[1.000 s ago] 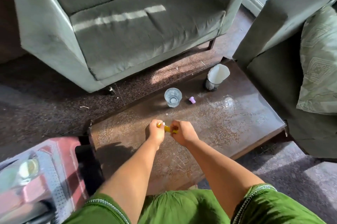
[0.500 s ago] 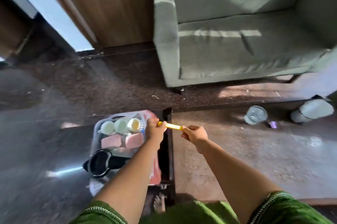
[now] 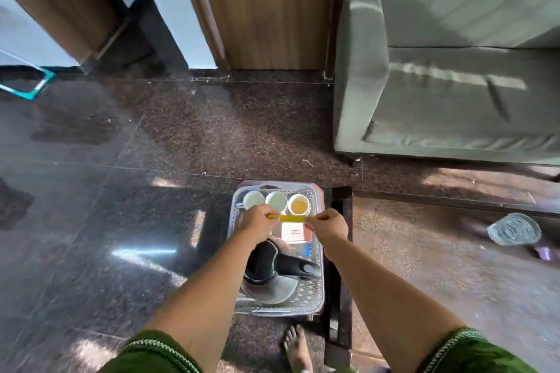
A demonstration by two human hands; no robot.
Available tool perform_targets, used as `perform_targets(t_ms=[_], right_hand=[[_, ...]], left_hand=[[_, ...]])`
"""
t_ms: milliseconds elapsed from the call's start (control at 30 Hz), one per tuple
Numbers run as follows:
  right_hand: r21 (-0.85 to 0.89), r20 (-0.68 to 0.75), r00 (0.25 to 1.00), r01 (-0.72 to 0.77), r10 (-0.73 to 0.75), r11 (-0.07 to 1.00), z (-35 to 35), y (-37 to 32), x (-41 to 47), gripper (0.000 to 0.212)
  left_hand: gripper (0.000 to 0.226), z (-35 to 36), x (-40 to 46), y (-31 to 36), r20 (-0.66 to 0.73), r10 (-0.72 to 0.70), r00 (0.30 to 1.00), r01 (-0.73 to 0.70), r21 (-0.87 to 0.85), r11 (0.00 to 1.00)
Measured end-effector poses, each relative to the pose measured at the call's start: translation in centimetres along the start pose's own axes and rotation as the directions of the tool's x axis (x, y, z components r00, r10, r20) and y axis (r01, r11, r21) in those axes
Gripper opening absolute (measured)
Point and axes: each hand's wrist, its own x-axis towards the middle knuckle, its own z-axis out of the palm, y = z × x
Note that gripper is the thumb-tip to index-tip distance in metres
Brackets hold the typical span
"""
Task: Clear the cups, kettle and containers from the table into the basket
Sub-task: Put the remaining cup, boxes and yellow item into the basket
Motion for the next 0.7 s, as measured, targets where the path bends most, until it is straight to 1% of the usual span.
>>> perform_targets(t_ms=[33, 100, 167, 200, 267, 300, 400, 467, 500, 600, 633, 700], right_hand=[[-0.005, -0.013, 1.000, -0.013, 0.013, 1.000, 0.2, 0.3, 0.2, 0.023], [-0.010, 0.031, 0.999, -0.030, 0.031, 0.999, 0.5, 1.0, 0.5, 0.024], [-0.074, 0.111, 0.993, -0.023, 0.031, 0.997, 0.5, 1.9, 0.9, 0.014], [-0.131, 0.149, 0.989, 0.000, 0.019, 0.991, 0.4, 2.4, 1.1, 0.011], [-0.260, 0.215, 0.977, 0.069, -0.012, 0.963, 0.3, 3.0, 1.1, 0.015], [-0.314, 0.249, 0.968, 0.102, -0.021, 0.944, 0.3, 3.2, 1.2, 0.017], [-0.399, 0.327, 0.945, 0.164, -0.027, 0.902, 0.3, 3.4, 1.4, 0.017], [-0.480, 0.309, 0.951, 0.172, -0.017, 0.860, 0.3, 3.9, 1.7, 0.012], [-0.519, 0.285, 0.958, 0.152, 0.003, 0.841, 0.3, 4.3, 1.8, 0.010], [-0.590, 0.247, 0.966, 0.088, 0.076, 0.803, 1.0, 5.4, 1.9, 0.028], [-0.596, 0.232, 0.968, 0.067, 0.092, 0.800, 1.3, 5.6, 2.0, 0.032], [-0.571, 0.191, 0.977, 0.035, 0.091, 0.820, 1.7, 5.8, 2.2, 0.031]], left_hand=[[0.013, 0.1, 0.2, 0.0, 0.024, 0.008, 1.000, -0.009, 0.012, 1.000], [0.016, 0.0, 0.4, 0.6, 0.071, 0.032, 0.997, -0.036, 0.057, 0.998], [0.017, 0.1, 1.1, 1.1, 0.106, 0.030, 0.994, -0.039, 0.080, 0.996], [0.017, 0.2, 1.5, 1.5, 0.140, 0.026, 0.990, -0.036, 0.074, 0.997], [0.018, 0.8, 1.9, 2.2, 0.217, 0.019, 0.976, -0.038, 0.083, 0.996], [0.018, 1.2, 2.3, 2.6, 0.256, 0.025, 0.966, -0.058, 0.120, 0.991], [0.021, 2.7, 2.9, 4.2, 0.375, 0.046, 0.926, -0.152, 0.257, 0.954], [0.029, 3.7, 3.2, 4.9, 0.409, 0.039, 0.912, -0.184, 0.322, 0.928], [0.032, 4.0, 3.4, 5.2, 0.411, 0.027, 0.911, -0.186, 0.351, 0.917], [0.041, 4.1, 3.5, 4.9, 0.373, 0.002, 0.928, -0.175, 0.432, 0.884], [0.043, 3.8, 3.7, 4.5, 0.352, 0.001, 0.936, -0.165, 0.435, 0.885], [0.042, 3.1, 4.0, 3.5, 0.332, -0.014, 0.943, -0.138, 0.431, 0.891]])
